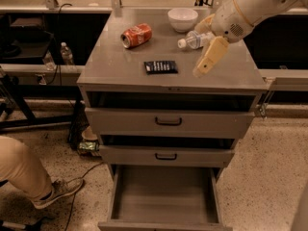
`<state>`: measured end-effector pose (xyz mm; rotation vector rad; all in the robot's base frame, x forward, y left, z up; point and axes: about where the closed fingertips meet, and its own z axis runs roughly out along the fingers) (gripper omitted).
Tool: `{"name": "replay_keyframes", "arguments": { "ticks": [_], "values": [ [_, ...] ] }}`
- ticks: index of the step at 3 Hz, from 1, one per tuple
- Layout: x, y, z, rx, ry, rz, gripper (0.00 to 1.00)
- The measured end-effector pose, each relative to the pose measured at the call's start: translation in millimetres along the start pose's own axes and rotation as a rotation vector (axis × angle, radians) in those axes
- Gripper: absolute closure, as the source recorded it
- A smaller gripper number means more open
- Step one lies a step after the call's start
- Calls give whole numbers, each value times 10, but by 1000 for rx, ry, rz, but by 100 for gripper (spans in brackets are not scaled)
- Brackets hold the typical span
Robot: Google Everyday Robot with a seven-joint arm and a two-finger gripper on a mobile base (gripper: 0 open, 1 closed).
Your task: Place rxbar blueberry into bottom drawer
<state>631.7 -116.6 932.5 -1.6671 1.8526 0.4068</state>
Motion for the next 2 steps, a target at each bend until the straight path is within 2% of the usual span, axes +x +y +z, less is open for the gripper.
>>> {"name": "replay_keyframes", "arguments": {
  "ticks": [1,2],
  "values": [
    [-69,-130,306,-19,-47,-3,0],
    [-93,-336,594,15,-78,33,0]
  ]
}}
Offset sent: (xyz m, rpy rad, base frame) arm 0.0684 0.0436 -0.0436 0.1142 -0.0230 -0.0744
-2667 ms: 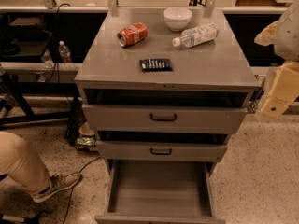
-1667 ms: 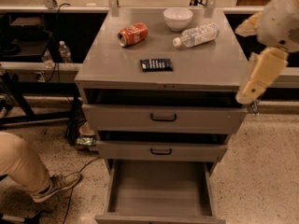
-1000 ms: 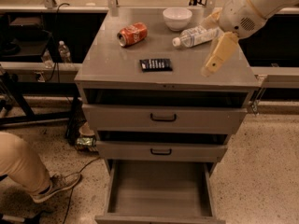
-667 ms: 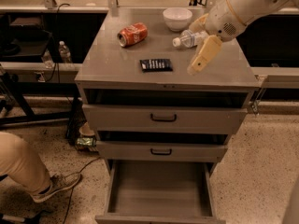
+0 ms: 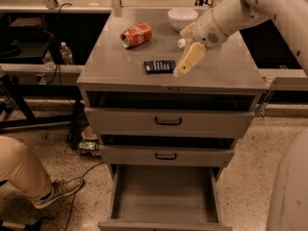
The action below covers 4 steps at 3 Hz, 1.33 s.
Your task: Place rxbar blueberry into bottom drawer
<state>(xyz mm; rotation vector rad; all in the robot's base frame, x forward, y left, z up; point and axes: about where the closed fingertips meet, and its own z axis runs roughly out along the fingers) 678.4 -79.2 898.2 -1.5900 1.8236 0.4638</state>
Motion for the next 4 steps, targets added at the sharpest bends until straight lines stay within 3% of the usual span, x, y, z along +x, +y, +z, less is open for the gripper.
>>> {"name": "replay_keyframes", "arguments": {
  "ticks": [1,4],
  "values": [
    [0,0,0,0,0,0,0],
    [217,-237,164,19,-112,66,0]
  ]
}}
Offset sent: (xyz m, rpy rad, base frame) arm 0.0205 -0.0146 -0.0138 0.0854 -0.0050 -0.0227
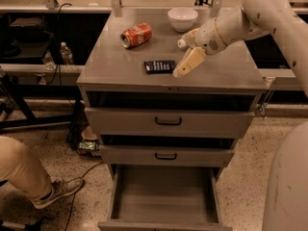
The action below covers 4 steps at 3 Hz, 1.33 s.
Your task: Place rxbar blueberry into bottom drawer
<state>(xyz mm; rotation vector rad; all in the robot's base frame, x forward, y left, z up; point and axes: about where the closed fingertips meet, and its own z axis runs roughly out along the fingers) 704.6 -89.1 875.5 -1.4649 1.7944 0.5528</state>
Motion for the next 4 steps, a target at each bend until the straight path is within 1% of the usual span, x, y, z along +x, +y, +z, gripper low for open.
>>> {"name": "replay_keyframes", "arguments": {
  "ticks": [1,2,4],
  "values": [
    [-14,-59,171,0,-38,8,0],
    [24,-99,311,-1,-42,16,0],
    [110,-196,541,-6,1,30,0]
  ]
}}
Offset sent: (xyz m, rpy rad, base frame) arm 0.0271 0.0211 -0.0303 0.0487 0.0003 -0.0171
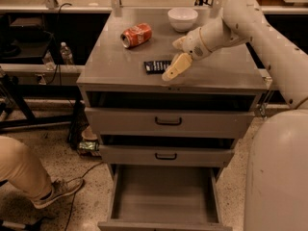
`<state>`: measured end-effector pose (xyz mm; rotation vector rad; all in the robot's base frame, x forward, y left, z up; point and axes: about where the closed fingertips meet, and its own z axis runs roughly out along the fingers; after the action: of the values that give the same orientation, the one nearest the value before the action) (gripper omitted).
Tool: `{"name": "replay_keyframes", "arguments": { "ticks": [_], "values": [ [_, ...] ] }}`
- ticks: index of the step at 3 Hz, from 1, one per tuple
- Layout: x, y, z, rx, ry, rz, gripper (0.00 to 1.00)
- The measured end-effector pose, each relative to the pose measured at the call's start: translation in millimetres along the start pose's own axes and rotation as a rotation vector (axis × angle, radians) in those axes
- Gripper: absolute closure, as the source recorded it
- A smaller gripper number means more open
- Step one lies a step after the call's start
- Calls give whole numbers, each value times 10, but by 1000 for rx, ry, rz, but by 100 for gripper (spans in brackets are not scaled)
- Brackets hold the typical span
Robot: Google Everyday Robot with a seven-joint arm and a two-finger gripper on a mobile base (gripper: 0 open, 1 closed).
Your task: Place rxbar blueberry into bottom drawer
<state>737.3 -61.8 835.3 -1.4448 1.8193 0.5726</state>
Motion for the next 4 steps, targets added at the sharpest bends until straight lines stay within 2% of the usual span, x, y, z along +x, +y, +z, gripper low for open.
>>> {"name": "replay_keyframes", "arguments": {
  "ticks": [1,4],
  "values": [
    [15,-15,82,-15,27,1,4],
    [46,-42,208,-34,48,6,72]
  ]
}}
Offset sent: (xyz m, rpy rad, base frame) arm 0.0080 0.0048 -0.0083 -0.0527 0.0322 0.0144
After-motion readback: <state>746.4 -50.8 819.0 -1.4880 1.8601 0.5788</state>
